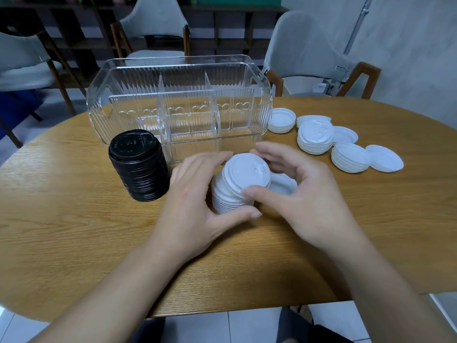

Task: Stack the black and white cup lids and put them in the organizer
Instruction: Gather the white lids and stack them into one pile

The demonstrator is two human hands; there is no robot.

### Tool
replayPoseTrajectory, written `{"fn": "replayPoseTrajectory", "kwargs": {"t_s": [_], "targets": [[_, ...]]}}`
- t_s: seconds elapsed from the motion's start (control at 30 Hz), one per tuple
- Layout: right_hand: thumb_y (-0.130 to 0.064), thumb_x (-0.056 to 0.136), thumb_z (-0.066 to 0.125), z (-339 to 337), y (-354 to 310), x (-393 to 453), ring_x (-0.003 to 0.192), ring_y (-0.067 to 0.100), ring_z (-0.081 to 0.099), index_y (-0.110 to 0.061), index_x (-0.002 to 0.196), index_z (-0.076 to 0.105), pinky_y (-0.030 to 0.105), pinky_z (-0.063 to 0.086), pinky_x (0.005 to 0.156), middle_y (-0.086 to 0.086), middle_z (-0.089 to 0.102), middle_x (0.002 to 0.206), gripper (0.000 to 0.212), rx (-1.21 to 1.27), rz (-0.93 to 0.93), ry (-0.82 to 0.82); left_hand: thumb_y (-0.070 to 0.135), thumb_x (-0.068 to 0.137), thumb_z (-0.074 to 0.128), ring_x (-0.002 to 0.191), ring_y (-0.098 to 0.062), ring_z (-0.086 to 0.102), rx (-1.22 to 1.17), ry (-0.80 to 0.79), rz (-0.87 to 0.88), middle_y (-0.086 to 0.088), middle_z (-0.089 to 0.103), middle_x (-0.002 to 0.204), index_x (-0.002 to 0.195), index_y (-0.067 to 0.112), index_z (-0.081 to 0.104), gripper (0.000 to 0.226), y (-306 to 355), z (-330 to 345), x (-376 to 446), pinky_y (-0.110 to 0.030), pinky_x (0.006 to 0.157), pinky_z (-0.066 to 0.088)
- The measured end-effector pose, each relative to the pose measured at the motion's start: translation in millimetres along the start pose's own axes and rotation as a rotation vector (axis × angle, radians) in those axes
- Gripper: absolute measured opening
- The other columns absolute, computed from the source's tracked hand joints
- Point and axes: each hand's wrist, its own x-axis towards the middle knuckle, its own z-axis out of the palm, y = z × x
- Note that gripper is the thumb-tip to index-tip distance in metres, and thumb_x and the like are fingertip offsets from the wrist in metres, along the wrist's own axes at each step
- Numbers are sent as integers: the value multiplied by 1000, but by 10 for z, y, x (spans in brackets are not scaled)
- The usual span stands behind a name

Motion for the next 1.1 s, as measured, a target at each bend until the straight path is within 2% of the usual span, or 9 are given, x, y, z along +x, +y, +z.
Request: {"fn": "replayPoseTrajectory", "kwargs": {"t_s": [0.13, 0.27, 0.47, 0.7, 0.77, 0.83, 0.9, 1.03, 1.1], "targets": [[-40, 84, 94, 48, 11, -6, 127, -2, 67, -34, 140, 72, 28, 51, 112, -22, 76, 129, 61, -87, 7, 65, 79, 66, 93, 152, 1, 46, -167, -143, -192, 22, 52, 160, 173, 34, 29, 132, -23, 9, 5, -31, 127, 39], [-44, 86, 91, 135, 35, -17, 130, -2, 63, -36, 143, 70, 24, 47, 112, -23, 72, 134, 61, -207, 0, -5, 76, 70, 94, 146, 5, 49, -159, -224, -191, 26, 52, 157, 175, 44, 7, 140, -32, 42, 6, -28, 124, 41], [-39, 95, 85, 191, 50, 1, 141, -5, 55, -35, 154, 61, 21, 41, 118, -23, 65, 148, 64, -257, -15, -111, 62, 81, 90, 124, 13, 62, -216, -205, -209, 39, 62, 135, 177, 42, 2, 132, -57, 42, 8, -9, 101, 47], [-38, 103, 75, 128, -1, -12, 144, -11, 47, -40, 163, 48, 9, 34, 115, -29, 54, 158, 66, -319, -39, -239, 50, 80, 95, 131, 11, 60, -280, -248, -243, 35, 64, 139, 177, 42, -1, 137, -91, 28, 13, -5, 106, 40], [-38, 104, 74, 110, -10, -9, 137, -17, 49, -41, 164, 47, 8, 35, 112, -30, 54, 158, 66, -320, -42, -252, 46, 80, 96, 131, 12, 60, -282, -263, -246, 36, 65, 138, 178, 42, -1, 137, -88, 24, 12, -6, 106, 40], [-40, 104, 73, 97, -23, -12, 121, -23, 53, -42, 164, 46, 8, 37, 106, -31, 53, 158, 65, -319, -31, -274, 42, 81, 97, 131, 10, 61, -281, -277, -244, 35, 66, 137, 178, 41, -1, 138, -87, 24, 10, -8, 107, 41], [-41, 104, 73, 95, -26, -19, 118, -22, 54, -43, 163, 46, 9, 38, 107, -31, 53, 158, 65, -314, -28, -277, 39, 82, 98, 131, 9, 61, -278, -283, -245, 34, 66, 137, 178, 40, -1, 138, -87, 28, 12, -8, 107, 41], [-43, 98, 81, 117, -21, -29, 90, -25, 56, -39, 159, 53, 7, 39, 96, -29, 60, 150, 67, -322, -16, -200, 45, 79, 96, 128, 13, 61, -262, -272, -251, 40, 63, 134, 178, 38, 3, 137, -87, 35, 12, -4, 104, 39], [-44, 95, 83, 125, -29, -33, 82, -24, 55, -39, 157, 56, 9, 38, 96, -29, 63, 148, 67, -336, -7, -174, 49, 78, 96, 127, 15, 60, -250, -262, -250, 43, 62, 134, 179, 38, 4, 136, -83, 34, 10, -3, 103, 39]]}}
